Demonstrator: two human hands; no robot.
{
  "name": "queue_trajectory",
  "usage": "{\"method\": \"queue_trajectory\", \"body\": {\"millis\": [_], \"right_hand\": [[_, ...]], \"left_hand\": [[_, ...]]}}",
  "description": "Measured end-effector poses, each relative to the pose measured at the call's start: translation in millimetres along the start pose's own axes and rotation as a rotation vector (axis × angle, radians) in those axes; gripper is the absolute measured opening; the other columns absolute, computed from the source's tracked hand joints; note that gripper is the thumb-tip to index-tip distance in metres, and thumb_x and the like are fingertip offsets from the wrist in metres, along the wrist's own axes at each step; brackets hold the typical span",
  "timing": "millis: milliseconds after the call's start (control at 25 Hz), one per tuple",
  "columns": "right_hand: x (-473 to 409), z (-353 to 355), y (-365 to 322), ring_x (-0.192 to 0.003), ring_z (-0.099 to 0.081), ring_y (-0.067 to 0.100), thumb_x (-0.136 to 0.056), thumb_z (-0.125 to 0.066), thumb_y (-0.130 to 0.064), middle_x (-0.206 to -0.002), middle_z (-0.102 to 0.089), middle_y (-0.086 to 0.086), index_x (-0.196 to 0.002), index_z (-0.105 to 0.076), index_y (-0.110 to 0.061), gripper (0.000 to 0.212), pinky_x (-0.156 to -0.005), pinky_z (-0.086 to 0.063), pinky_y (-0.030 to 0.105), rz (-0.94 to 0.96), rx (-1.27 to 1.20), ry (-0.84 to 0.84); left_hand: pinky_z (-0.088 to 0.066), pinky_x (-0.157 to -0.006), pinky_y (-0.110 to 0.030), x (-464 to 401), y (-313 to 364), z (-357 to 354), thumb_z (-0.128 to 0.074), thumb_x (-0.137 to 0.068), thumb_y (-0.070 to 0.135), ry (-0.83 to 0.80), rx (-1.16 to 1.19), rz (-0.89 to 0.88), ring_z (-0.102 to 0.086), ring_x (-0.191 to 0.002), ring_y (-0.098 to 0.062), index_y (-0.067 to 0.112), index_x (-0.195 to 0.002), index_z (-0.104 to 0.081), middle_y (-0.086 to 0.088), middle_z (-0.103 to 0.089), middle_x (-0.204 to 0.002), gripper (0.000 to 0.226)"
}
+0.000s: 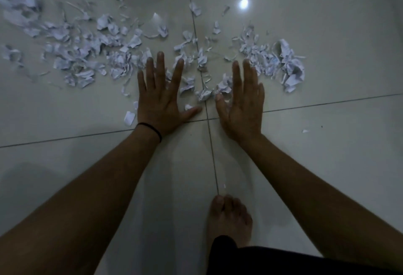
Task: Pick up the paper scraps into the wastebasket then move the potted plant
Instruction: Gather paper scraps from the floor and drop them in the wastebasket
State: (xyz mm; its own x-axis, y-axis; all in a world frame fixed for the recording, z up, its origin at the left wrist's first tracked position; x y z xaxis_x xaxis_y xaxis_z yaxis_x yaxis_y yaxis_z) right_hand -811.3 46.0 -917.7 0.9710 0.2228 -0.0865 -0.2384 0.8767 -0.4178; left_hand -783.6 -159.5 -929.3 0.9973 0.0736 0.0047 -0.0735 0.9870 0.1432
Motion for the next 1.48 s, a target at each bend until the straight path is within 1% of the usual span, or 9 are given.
{"method": "queue_trajectory", "body": {"millis": [80, 280, 520, 720, 960, 1080, 1240, 1360, 1480], "right_hand": [[31.2, 12.0, 19.9, -0.155, -0.008, 0.029, -0.09, -0.05, -0.064, -0.168, -0.009, 0.011, -0.16, -0.014, -0.016, 0.092, -0.12, -0.019, 0.056, -0.063, -0.004, -0.039], [103.6, 10.4, 37.1, -0.154, -0.012, 0.036, -0.073, -0.056, -0.082, -0.166, -0.015, 0.017, -0.158, -0.024, -0.015, 0.112, -0.119, -0.02, 0.06, 0.237, 0.166, -0.263], [39.0, 6.0, 46.0, -0.155, -0.002, 0.036, -0.072, -0.048, -0.089, -0.168, -0.005, 0.012, -0.16, -0.01, -0.021, 0.117, -0.121, -0.013, 0.06, -0.078, 0.226, -0.086], [-44.6, 16.6, 68.6, -0.153, -0.001, 0.042, -0.064, -0.04, -0.099, -0.168, -0.004, 0.014, -0.16, -0.012, -0.022, 0.127, -0.118, -0.01, 0.065, -0.203, 0.298, -0.003], [-80.6, 33.1, 77.4, -0.154, -0.008, 0.036, -0.068, -0.031, -0.099, -0.168, -0.013, 0.009, -0.159, -0.018, -0.023, 0.12, -0.119, -0.008, 0.065, -0.285, 0.344, 0.177], [-90.8, 36.8, 98.7, -0.155, -0.005, 0.033, -0.066, -0.029, -0.099, -0.169, -0.007, 0.003, -0.16, -0.011, -0.031, 0.117, -0.119, -0.01, 0.065, -0.398, 0.243, 0.06], [-100.7, 14.7, 75.6, -0.154, -0.014, 0.026, -0.068, -0.038, -0.096, -0.166, -0.018, 0.002, -0.159, -0.012, -0.033, 0.114, -0.121, -0.01, 0.06, -0.218, 0.116, -0.177], [-86.0, -4.2, 41.0, -0.151, -0.021, 0.028, -0.066, -0.043, -0.095, -0.164, -0.025, 0.005, -0.159, -0.014, -0.027, 0.119, -0.12, -0.016, 0.061, -0.043, 0.045, -0.137], [-70.9, -6.3, 32.3, -0.155, -0.007, 0.031, -0.066, -0.048, -0.094, -0.168, -0.009, 0.004, -0.16, -0.011, -0.023, 0.124, -0.121, -0.011, 0.062, -0.001, 0.002, -0.055]], "left_hand": [[-0.005, -0.12, -0.057, -11.9, 3.6, 2.9, -0.033, -0.074, 0.091, 0.012, 0.002, -0.026, 0.001, -0.15, -0.042, 0.026, -0.158, -0.007, -0.02, -0.001, -0.164, 0.109], [-0.007, -0.12, -0.059, -2.3, 7.2, -9.4, -0.033, -0.075, 0.09, -0.04, 0.002, -0.123, 0.001, -0.151, -0.041, 0.029, -0.157, -0.004, -0.018, 0.0, -0.164, 0.107], [-0.005, -0.116, -0.065, -35.8, 23.4, -2.4, -0.033, -0.073, 0.092, 0.051, -0.027, -0.176, 0.001, -0.15, -0.045, 0.034, -0.157, -0.004, -0.018, 0.002, -0.164, 0.105], [-0.026, -0.109, -0.067, -66.7, 30.3, -10.1, -0.035, -0.089, 0.073, -0.069, -0.096, -0.425, -0.021, -0.144, -0.048, 0.044, -0.154, -0.012, -0.016, -0.011, -0.164, 0.075], [-0.008, -0.114, -0.068, -52.9, 1.7, -0.6, -0.035, -0.087, 0.078, 0.098, -0.112, -0.165, -0.013, -0.148, -0.045, 0.036, -0.156, -0.016, -0.018, -0.014, -0.163, 0.082], [-0.009, -0.113, -0.07, -38.1, -2.5, -1.5, -0.032, -0.082, 0.084, 0.051, -0.09, -0.073, -0.009, -0.149, -0.044, 0.037, -0.156, -0.009, -0.016, -0.01, -0.164, 0.091], [-0.007, -0.116, -0.065, -11.3, -9.4, 8.3, -0.036, -0.073, 0.09, 0.074, 0.015, 0.115, -0.002, -0.151, -0.04, 0.031, -0.157, -0.002, -0.013, -0.002, -0.165, 0.107], [-0.007, -0.116, -0.066, 18.2, -23.5, 12.6, -0.044, -0.06, 0.096, 0.049, 0.092, 0.327, 0.002, -0.15, -0.042, 0.026, -0.157, 0.006, -0.016, 0.005, -0.165, 0.13], [-0.008, -0.115, -0.069, 14.6, -43.1, 7.1, -0.047, -0.052, 0.099, -0.033, 0.101, 0.313, 0.005, -0.149, -0.045, 0.028, -0.156, 0.01, -0.018, 0.011, -0.164, 0.139]]}}
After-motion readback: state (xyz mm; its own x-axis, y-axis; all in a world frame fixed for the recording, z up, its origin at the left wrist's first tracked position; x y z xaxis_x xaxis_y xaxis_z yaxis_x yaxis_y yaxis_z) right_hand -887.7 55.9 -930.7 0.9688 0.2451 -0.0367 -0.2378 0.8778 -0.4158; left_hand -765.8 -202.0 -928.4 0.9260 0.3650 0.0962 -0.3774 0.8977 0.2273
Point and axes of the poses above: each hand's wrist, its own x-axis away from the middle knuckle, its own z-axis out of the back of the hand, y = z × x, the point moved 2 cm from there along -x, towards the middle knuckle
